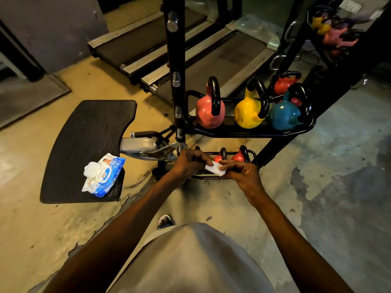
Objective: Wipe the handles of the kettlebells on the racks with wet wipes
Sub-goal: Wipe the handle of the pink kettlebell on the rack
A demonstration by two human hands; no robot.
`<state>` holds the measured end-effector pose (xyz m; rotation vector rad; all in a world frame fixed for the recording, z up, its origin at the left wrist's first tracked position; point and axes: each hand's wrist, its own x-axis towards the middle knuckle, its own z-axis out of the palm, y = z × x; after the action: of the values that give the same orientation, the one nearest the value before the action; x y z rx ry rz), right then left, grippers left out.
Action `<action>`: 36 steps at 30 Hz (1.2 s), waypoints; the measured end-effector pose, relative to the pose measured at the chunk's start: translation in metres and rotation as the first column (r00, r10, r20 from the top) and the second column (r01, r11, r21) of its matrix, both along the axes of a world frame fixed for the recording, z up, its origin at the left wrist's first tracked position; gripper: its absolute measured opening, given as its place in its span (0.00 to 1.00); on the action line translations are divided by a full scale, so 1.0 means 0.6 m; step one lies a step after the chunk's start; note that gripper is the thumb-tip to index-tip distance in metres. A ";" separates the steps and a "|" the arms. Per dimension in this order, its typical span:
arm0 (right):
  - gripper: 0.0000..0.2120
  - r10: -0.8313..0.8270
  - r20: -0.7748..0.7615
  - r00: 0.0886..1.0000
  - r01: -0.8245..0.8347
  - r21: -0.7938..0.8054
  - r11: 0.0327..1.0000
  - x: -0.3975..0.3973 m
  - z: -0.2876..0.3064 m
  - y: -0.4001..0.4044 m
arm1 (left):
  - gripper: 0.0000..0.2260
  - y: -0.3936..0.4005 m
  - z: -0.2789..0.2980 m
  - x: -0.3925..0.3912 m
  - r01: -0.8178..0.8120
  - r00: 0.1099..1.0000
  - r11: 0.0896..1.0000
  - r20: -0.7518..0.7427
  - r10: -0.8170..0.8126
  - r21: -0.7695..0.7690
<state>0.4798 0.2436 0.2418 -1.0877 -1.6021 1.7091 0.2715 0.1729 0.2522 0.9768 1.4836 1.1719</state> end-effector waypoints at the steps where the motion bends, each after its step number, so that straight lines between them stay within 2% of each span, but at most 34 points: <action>1: 0.10 0.009 0.003 1.000 -0.009 0.004 1.000 0.007 0.000 0.004 | 0.22 0.001 0.002 0.006 -0.009 1.000 1.000 -0.001 0.009 0.001; 6: 0.11 -0.007 -0.088 0.996 -0.007 -0.157 0.988 0.042 0.018 0.027 | 0.22 0.020 0.010 0.039 -0.020 0.998 0.999 -0.053 0.022 0.033; 8: 0.10 0.021 -0.070 0.997 -0.030 -0.131 0.991 0.046 0.028 0.039 | 0.24 0.032 0.007 0.051 -0.017 0.999 0.999 -0.030 0.018 0.048; 10: 0.14 0.051 -0.024 0.998 -0.053 -0.090 0.994 0.043 0.031 0.049 | 0.24 0.041 0.009 0.062 -0.020 1.000 0.997 -0.011 0.021 0.073; 13: 0.17 0.034 0.033 0.999 -0.033 -0.045 0.998 0.037 0.028 0.062 | 0.17 0.049 0.013 0.076 -0.061 0.998 0.992 -0.022 0.064 0.113; 17: 0.12 0.018 0.046 0.999 -0.018 0.007 1.000 0.022 0.037 0.087 | 0.16 0.065 0.023 0.077 -0.151 0.985 0.983 -0.063 0.158 0.109; 23: 0.09 -0.057 -0.024 0.998 0.055 -0.104 0.993 -0.022 0.055 0.143 | 0.15 0.130 0.030 0.047 -0.228 0.945 0.963 -0.207 0.254 0.142; 28: 0.08 -0.066 -0.031 0.997 0.062 -0.107 0.992 -0.054 0.071 0.221 | 0.14 0.195 0.044 0.018 -0.259 0.903 0.942 -0.294 0.315 0.214; 31: 0.09 -0.070 -0.011 0.997 0.069 -0.051 0.996 -0.080 0.089 0.277 | 0.09 0.237 0.055 -0.012 -0.246 0.817 0.904 -0.426 0.388 0.350; 34: 0.10 -0.112 0.013 0.994 0.112 0.000 0.994 -0.122 0.103 0.331 | 0.15 0.269 0.062 -0.029 -0.250 0.696 0.900 -0.581 0.423 0.357; 36: 0.11 -0.161 0.037 0.986 0.158 0.064 0.985 -0.156 0.096 0.368 | 0.20 0.292 0.062 -0.035 -0.249 0.674 0.911 -0.616 0.407 0.330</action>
<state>0.3865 0.4645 0.2996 -1.1952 -1.5384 1.5327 0.2504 0.3478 0.2897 1.4327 2.2260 1.3294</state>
